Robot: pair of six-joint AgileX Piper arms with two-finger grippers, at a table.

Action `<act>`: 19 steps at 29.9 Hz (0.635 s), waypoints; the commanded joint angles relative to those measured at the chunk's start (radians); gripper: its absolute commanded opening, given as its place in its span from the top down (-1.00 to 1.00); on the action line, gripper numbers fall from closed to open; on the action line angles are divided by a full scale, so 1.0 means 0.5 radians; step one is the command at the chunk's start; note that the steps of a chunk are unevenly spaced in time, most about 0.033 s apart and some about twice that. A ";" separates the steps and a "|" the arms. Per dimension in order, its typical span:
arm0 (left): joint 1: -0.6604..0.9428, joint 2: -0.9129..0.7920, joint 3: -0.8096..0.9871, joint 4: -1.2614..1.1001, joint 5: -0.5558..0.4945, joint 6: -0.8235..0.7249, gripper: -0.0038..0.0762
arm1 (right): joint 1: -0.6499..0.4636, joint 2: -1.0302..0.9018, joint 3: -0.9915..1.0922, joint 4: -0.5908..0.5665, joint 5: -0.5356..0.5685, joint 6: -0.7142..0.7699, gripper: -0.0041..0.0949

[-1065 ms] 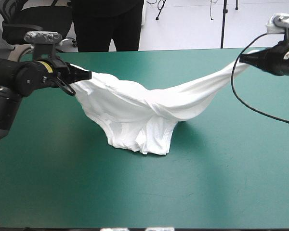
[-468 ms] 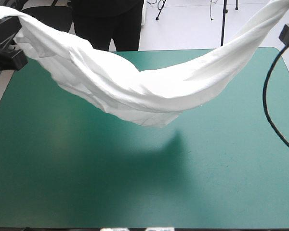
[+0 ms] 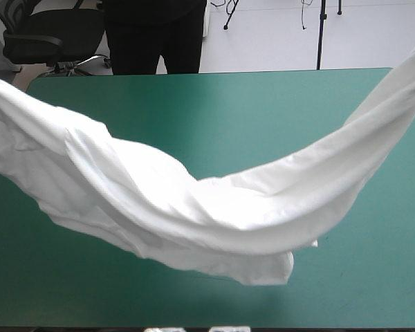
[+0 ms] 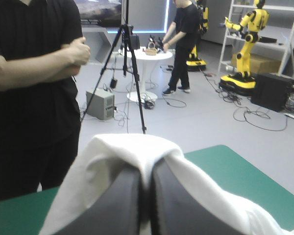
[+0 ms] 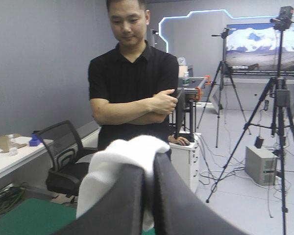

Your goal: Fold the cloth

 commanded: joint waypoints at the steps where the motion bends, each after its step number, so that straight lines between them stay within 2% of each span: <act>1: -0.003 0.011 0.102 -0.117 0.007 -0.054 0.93 | 0.088 -0.006 0.068 0.005 -0.108 -0.021 0.95; 2: -0.003 0.011 0.164 -0.127 0.106 -0.060 0.93 | 0.100 -0.010 0.116 0.005 -0.104 -0.021 0.95; 7: -0.003 -0.024 0.547 -0.219 0.101 -0.154 0.93 | 0.103 -0.010 0.418 0.020 -0.067 -0.018 0.95; 11: -0.003 -0.021 0.849 -0.182 0.085 -0.187 0.93 | 0.103 0.014 0.750 0.037 -0.125 -0.018 0.95; 16: -0.003 0.040 1.161 0.002 -0.102 -0.233 0.93 | 0.103 0.168 1.061 0.029 -0.203 -0.018 0.95; 19: -0.003 0.132 1.256 0.149 -0.232 -0.238 0.93 | 0.103 0.325 1.095 -0.001 -0.233 -0.032 0.95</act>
